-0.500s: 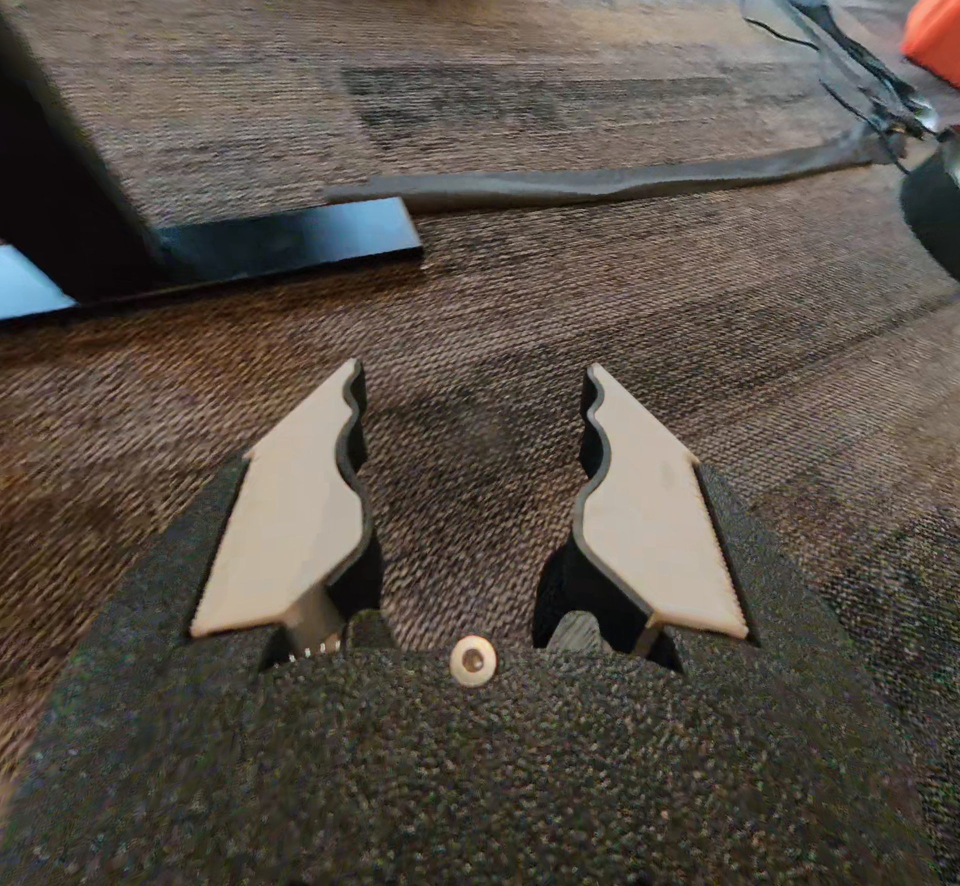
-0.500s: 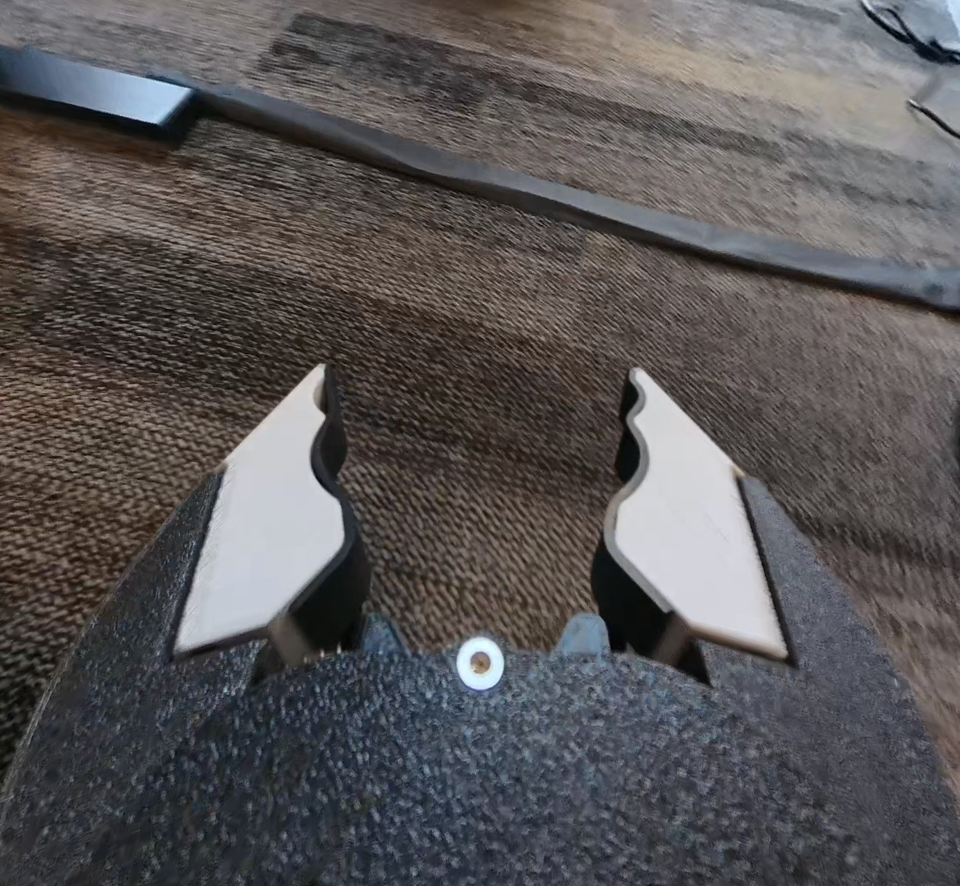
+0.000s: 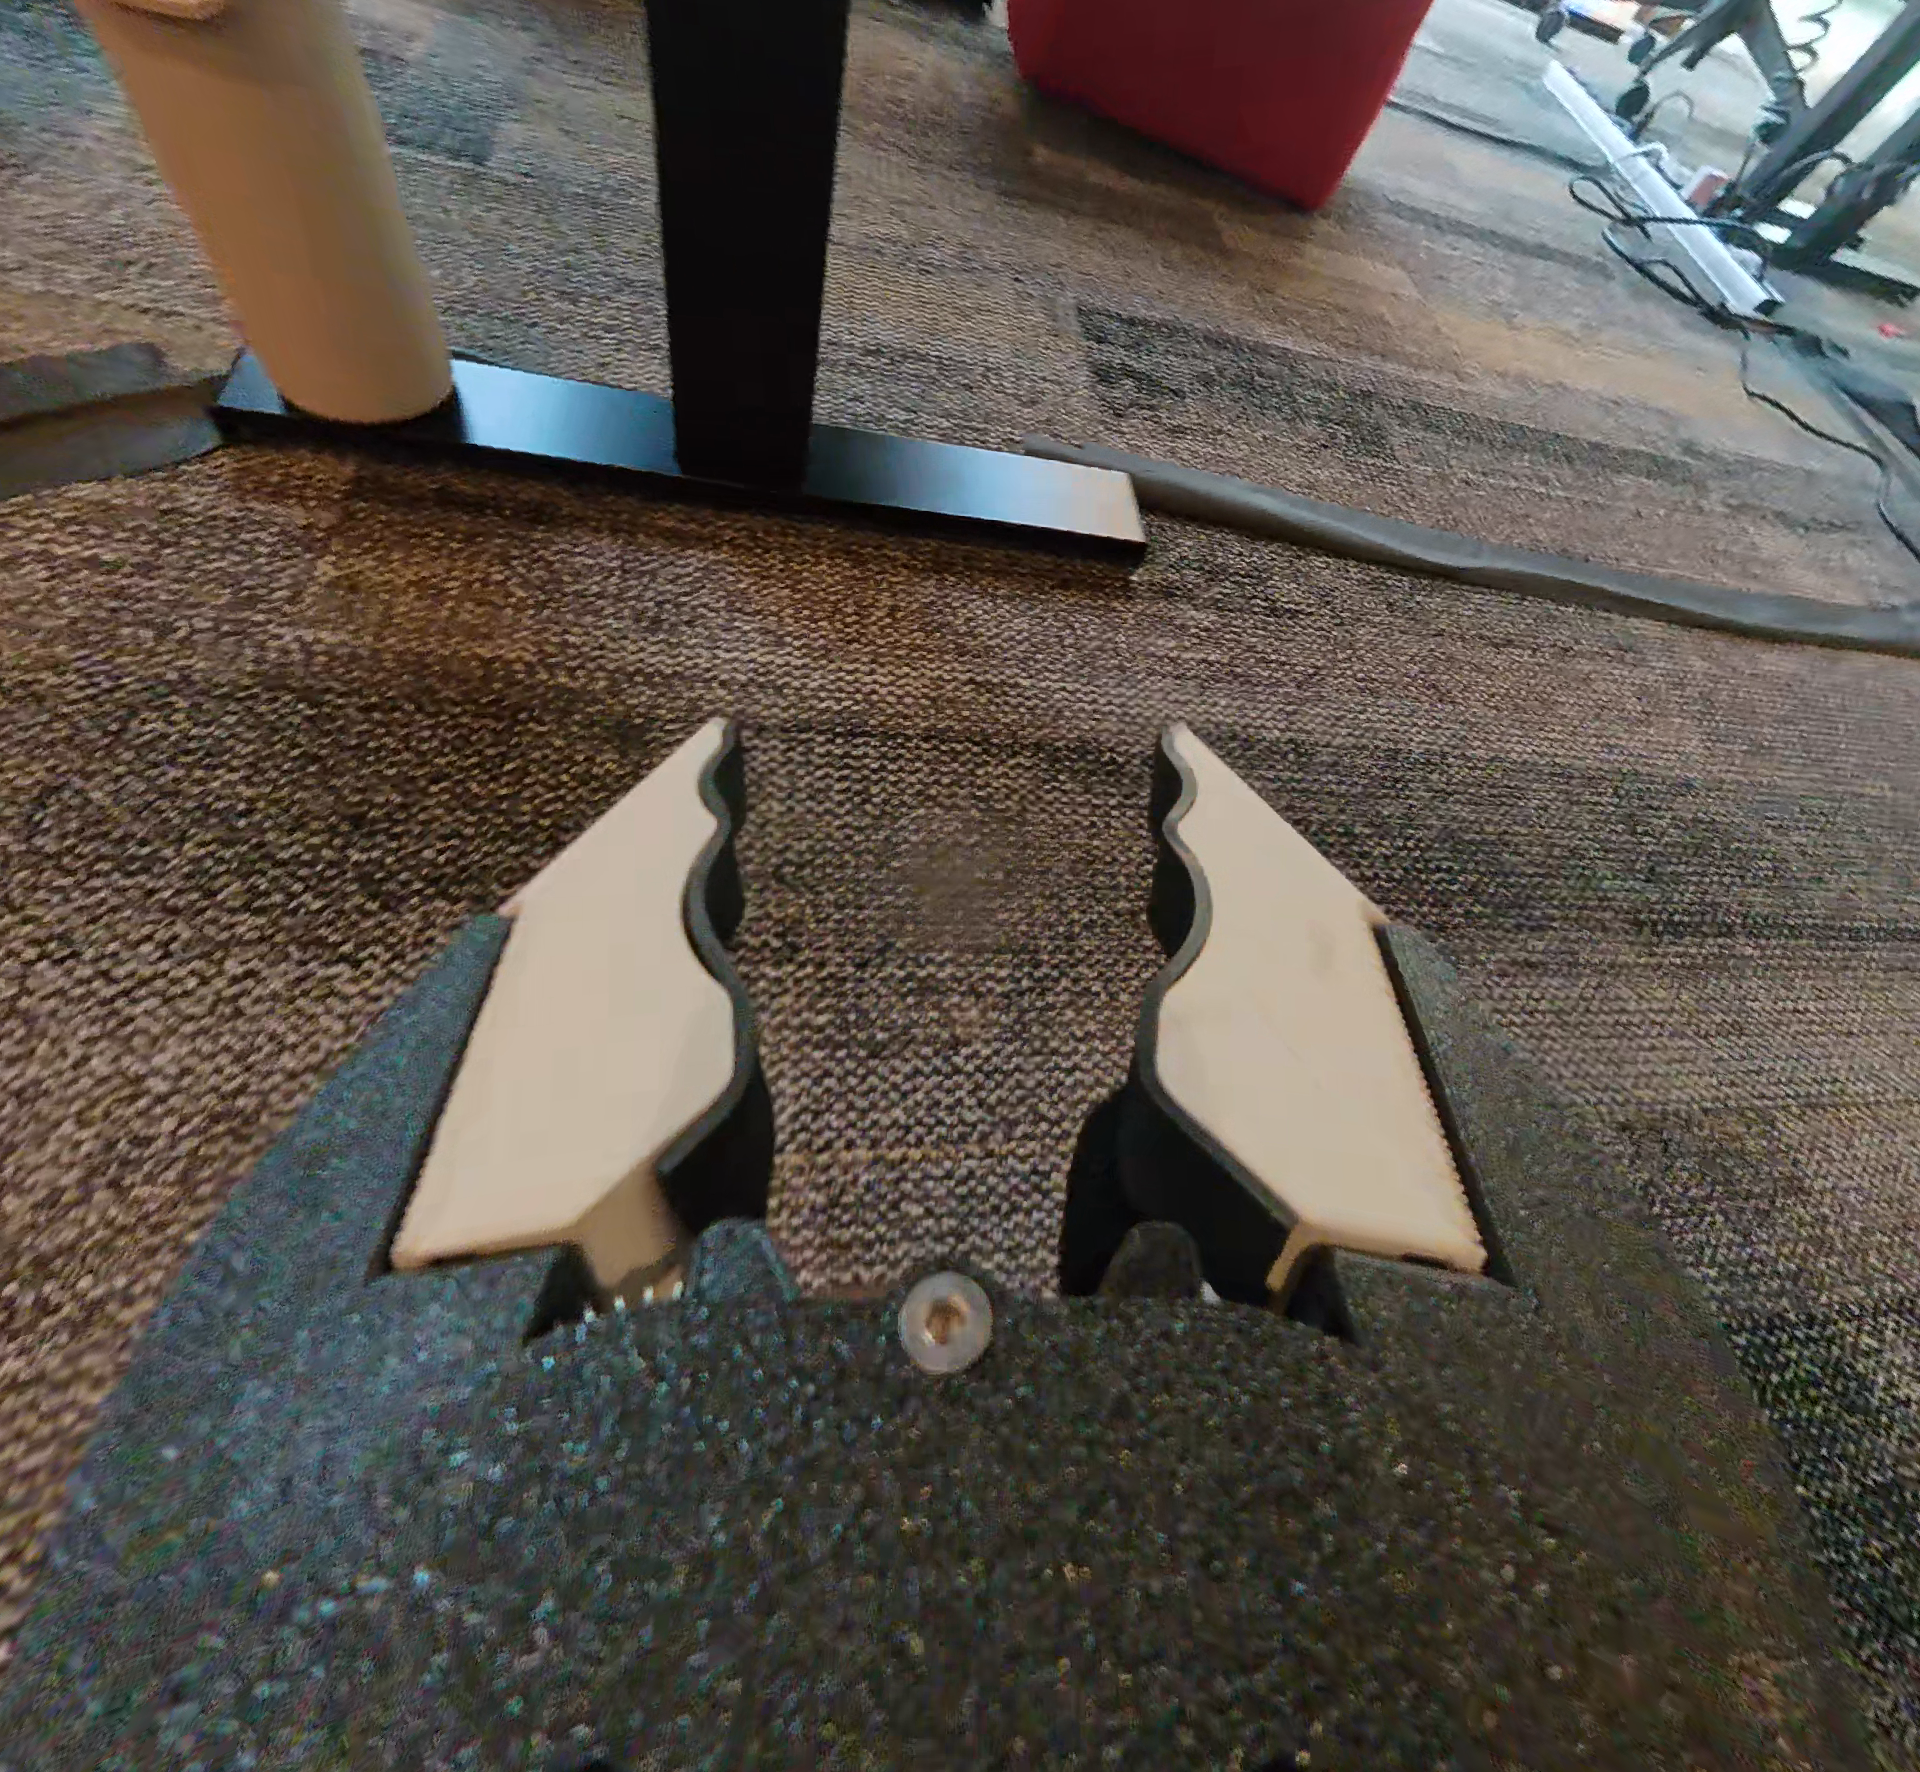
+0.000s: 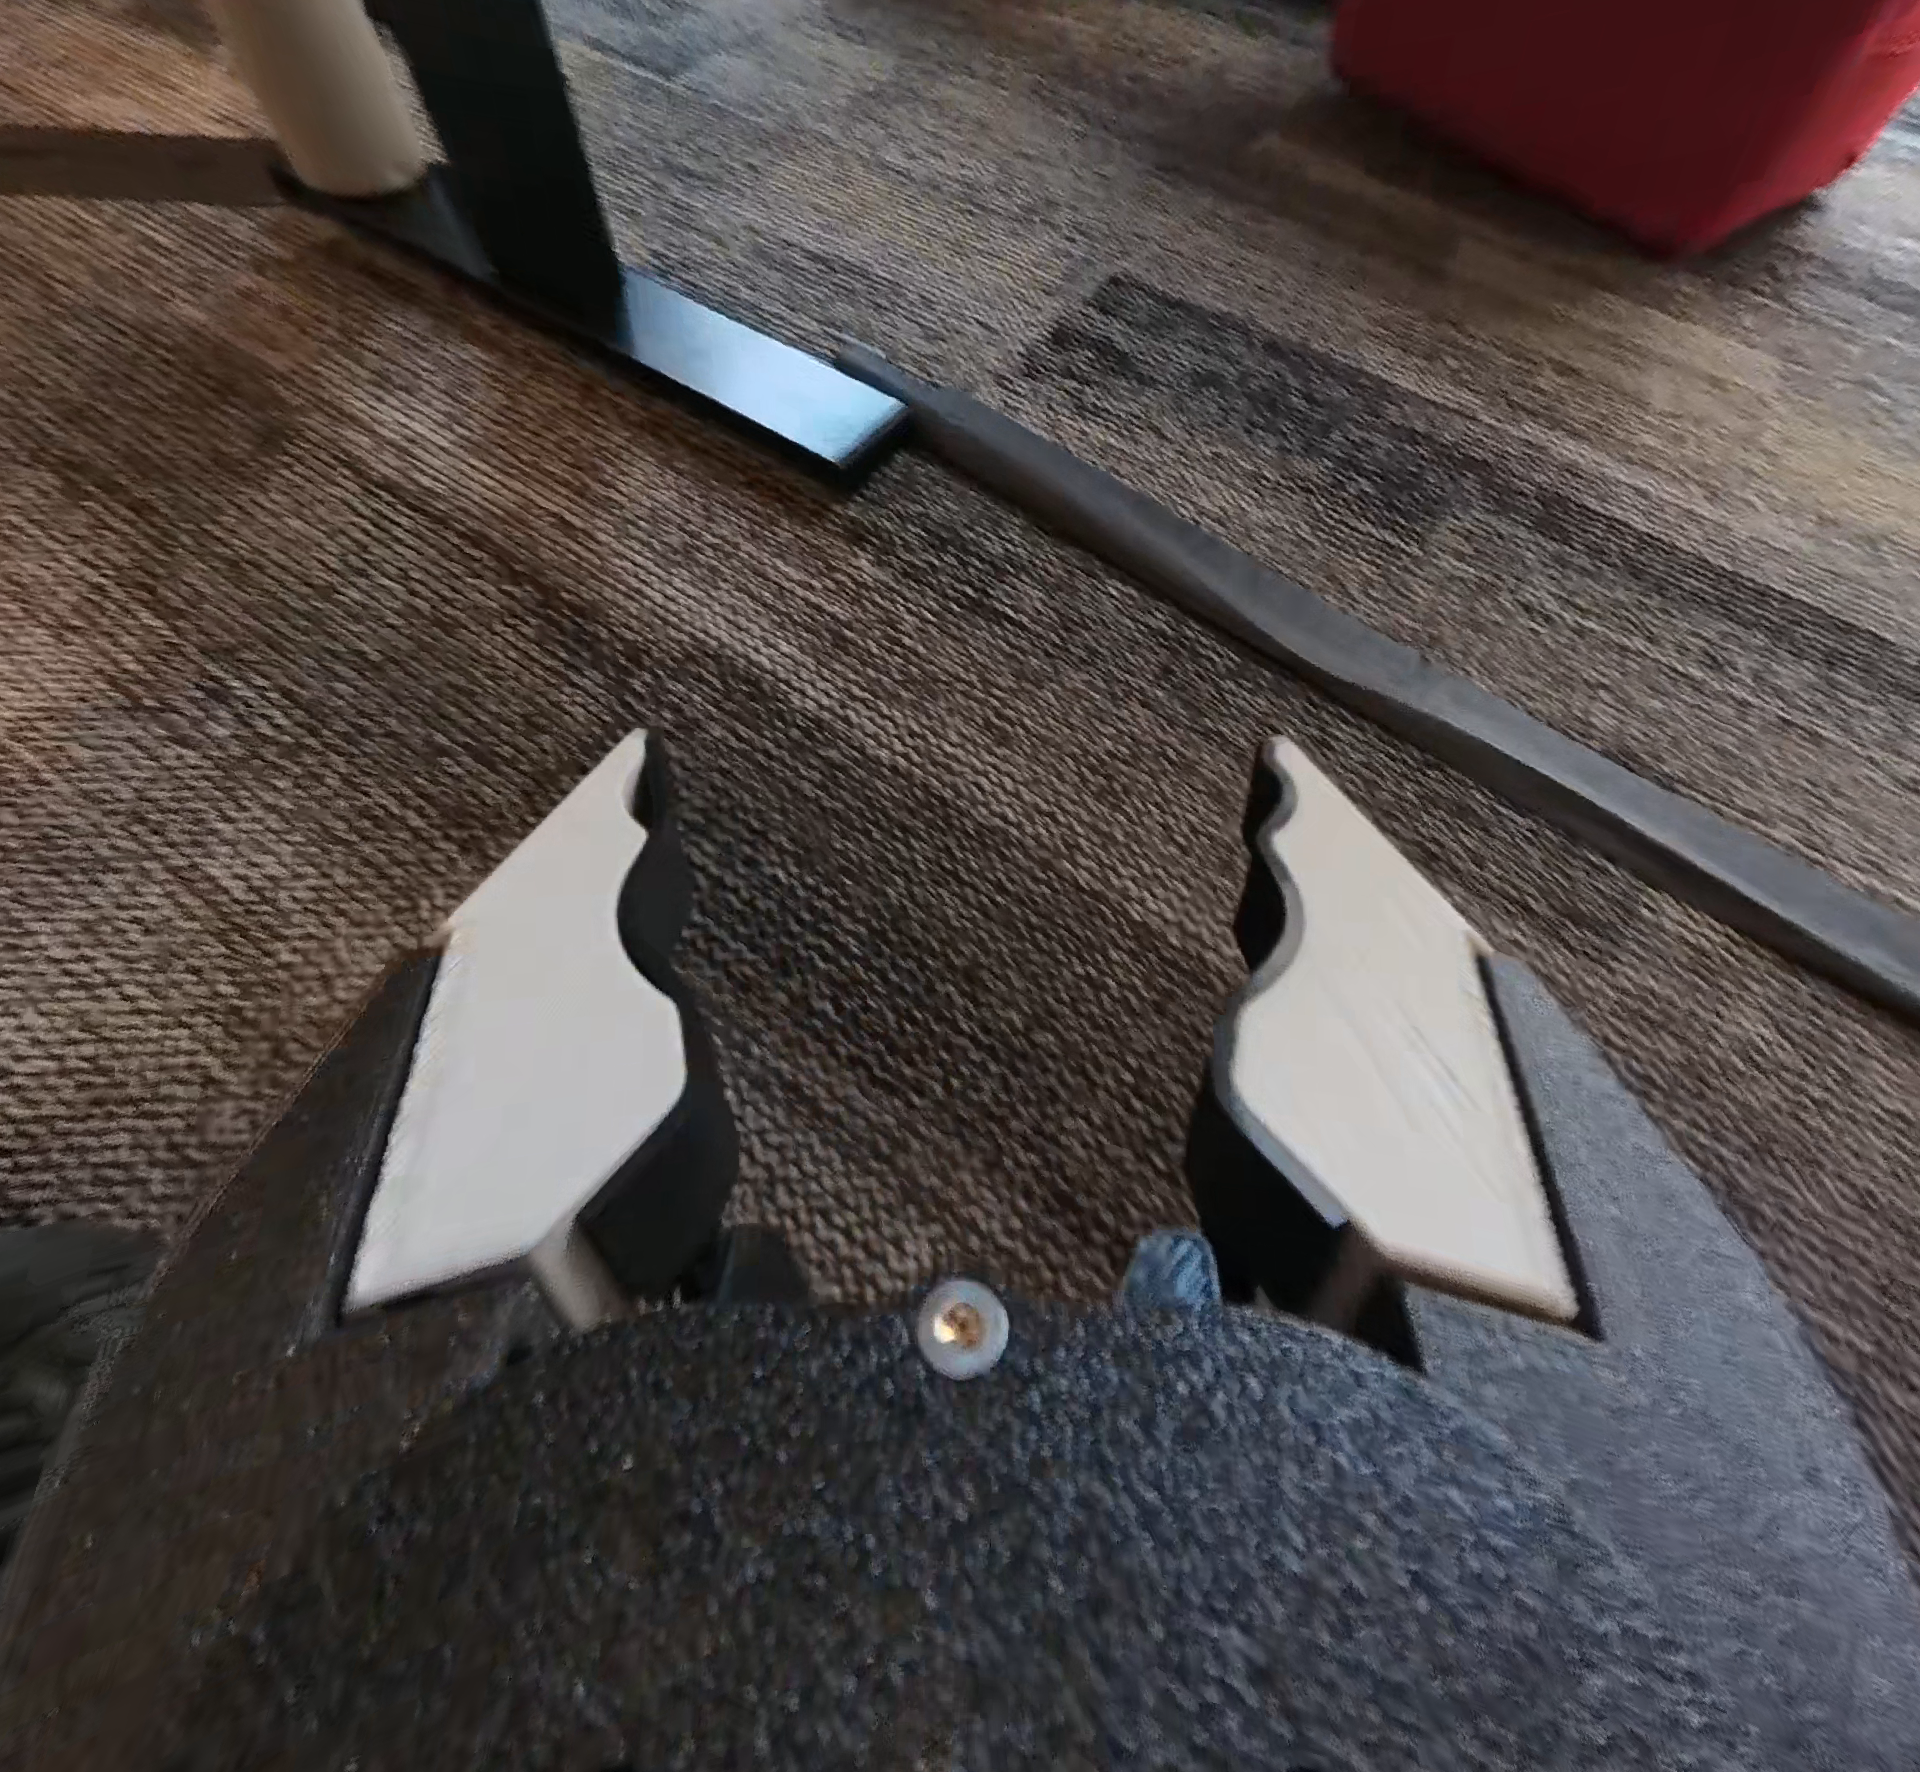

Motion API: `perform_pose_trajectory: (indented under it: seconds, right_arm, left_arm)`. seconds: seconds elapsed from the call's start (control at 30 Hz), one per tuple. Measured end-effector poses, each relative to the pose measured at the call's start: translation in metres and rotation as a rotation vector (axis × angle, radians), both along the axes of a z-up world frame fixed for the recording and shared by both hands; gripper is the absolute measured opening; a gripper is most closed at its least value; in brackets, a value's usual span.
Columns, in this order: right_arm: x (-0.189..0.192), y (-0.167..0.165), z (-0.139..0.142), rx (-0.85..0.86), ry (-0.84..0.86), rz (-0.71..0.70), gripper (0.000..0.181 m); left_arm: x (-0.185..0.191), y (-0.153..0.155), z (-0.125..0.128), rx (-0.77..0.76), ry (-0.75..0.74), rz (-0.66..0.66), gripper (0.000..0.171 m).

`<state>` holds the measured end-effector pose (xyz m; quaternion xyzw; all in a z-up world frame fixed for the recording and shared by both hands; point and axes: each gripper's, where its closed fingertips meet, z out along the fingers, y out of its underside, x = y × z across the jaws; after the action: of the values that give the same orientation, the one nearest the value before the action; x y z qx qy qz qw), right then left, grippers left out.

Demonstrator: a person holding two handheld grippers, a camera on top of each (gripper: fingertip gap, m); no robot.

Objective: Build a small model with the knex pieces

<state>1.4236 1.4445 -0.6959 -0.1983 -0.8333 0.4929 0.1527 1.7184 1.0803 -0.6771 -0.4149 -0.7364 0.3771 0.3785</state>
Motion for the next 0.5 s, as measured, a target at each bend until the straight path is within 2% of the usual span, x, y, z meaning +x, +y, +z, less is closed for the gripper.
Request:
perform_pose_trajectory:
  seconds: [0.2, 0.5]
  right_arm:
    - [0.038, -0.062, -0.003, 0.035, 0.024, 0.191, 0.108]
    - [0.100, -0.151, -0.013, 0.072, 0.028, 0.430, 0.108]
  left_arm:
    - [0.041, -0.008, -0.005, -0.005, 0.030, 0.108, 0.081]
    - [0.158, -0.008, -0.051, 0.047, 0.013, 0.333, 0.083]
